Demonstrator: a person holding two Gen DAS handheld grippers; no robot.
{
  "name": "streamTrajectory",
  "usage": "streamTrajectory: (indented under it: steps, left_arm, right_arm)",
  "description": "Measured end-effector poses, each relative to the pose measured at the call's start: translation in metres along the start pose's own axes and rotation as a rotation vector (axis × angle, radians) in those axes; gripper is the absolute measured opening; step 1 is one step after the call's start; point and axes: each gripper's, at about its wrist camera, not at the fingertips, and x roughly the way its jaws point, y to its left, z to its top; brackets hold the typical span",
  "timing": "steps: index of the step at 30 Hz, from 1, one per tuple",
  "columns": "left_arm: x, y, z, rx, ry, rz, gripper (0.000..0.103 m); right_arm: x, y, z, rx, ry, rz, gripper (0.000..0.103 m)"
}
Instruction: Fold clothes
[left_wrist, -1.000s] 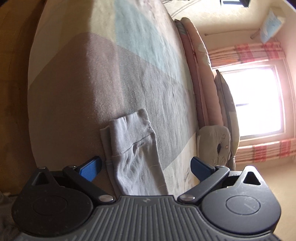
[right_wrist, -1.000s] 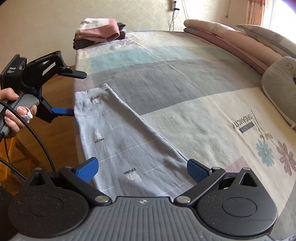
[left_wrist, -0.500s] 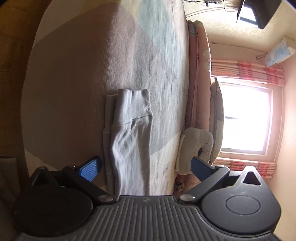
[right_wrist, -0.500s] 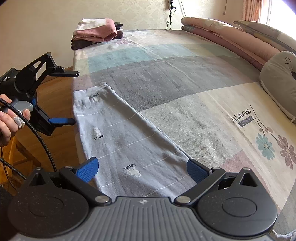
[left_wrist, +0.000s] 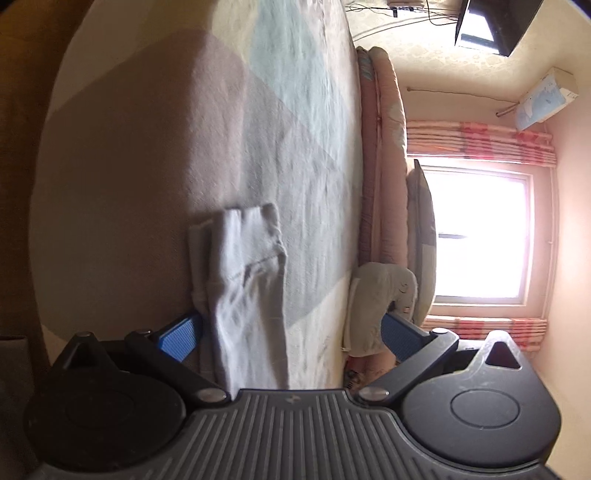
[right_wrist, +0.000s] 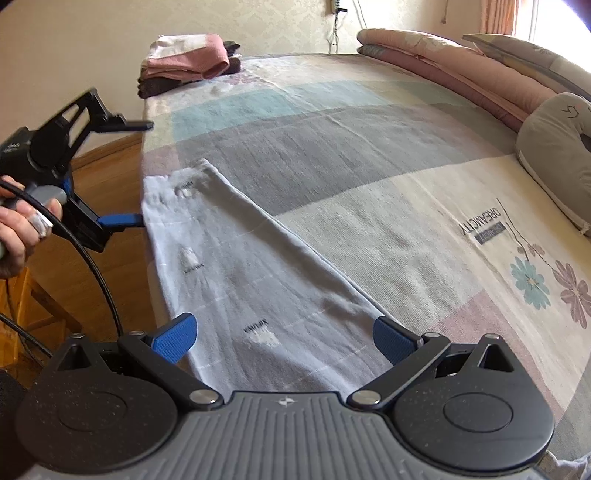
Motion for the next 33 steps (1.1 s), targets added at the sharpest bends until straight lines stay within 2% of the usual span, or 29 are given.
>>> streamTrajectory:
  steps: [3, 5, 12, 14, 16, 17, 19, 20, 22, 24, 28, 29, 30, 33]
  left_arm:
    - [-0.001, -0.004, 0.005, 0.045, 0.001, 0.037, 0.102]
    - [0.000, -0.012, 0.009, 0.105, 0.007, 0.091, 0.102]
    - [-0.004, -0.055, 0.014, 0.448, -0.012, 0.315, 0.102]
    - [-0.010, -0.063, 0.013, 0.523, -0.030, 0.354, 0.102]
    - [-0.018, -0.066, 0.013, 0.563, -0.054, 0.377, 0.102]
    - [-0.023, -0.065, 0.013, 0.569, -0.063, 0.382, 0.102]
    - [-0.032, -0.059, 0.013, 0.560, -0.074, 0.386, 0.102]
    - [-0.034, -0.056, 0.012, 0.550, -0.077, 0.386, 0.102]
    - [-0.037, -0.050, 0.012, 0.528, -0.077, 0.380, 0.102]
    - [-0.038, -0.045, 0.011, 0.515, -0.075, 0.368, 0.102]
    - [-0.038, -0.044, 0.010, 0.480, -0.065, 0.325, 0.102]
    - [-0.038, -0.043, 0.010, 0.463, -0.057, 0.305, 0.102]
    - [-0.038, -0.042, 0.011, 0.443, -0.047, 0.284, 0.102]
    - [-0.036, -0.040, 0.011, 0.375, -0.021, 0.217, 0.102]
  right_arm:
    - [0.005, 0.004, 0.009, -0.034, -0.004, 0.011, 0.103]
    - [0.013, 0.013, 0.020, -0.099, 0.004, 0.029, 0.103]
    - [0.057, 0.074, 0.060, -0.396, -0.018, 0.027, 0.103]
    - [0.066, 0.090, 0.069, -0.452, -0.035, 0.037, 0.095]
    - [0.072, 0.103, 0.077, -0.498, -0.031, 0.065, 0.079]
    - [0.075, 0.109, 0.078, -0.526, -0.025, 0.076, 0.075]
    - [0.078, 0.122, 0.077, -0.591, -0.015, 0.093, 0.058]
    - [0.081, 0.127, 0.074, -0.620, -0.002, 0.099, 0.055]
    - [0.088, 0.135, 0.069, -0.668, 0.030, 0.111, 0.037]
    - [0.094, 0.141, 0.064, -0.704, 0.056, 0.116, 0.028]
    - [0.098, 0.148, 0.060, -0.758, 0.057, 0.093, 0.023]
    - [0.097, 0.150, 0.060, -0.765, 0.054, 0.090, 0.020]
    - [0.096, 0.150, 0.061, -0.765, 0.051, 0.085, 0.009]
    - [0.092, 0.144, 0.068, -0.715, 0.043, 0.087, 0.007]
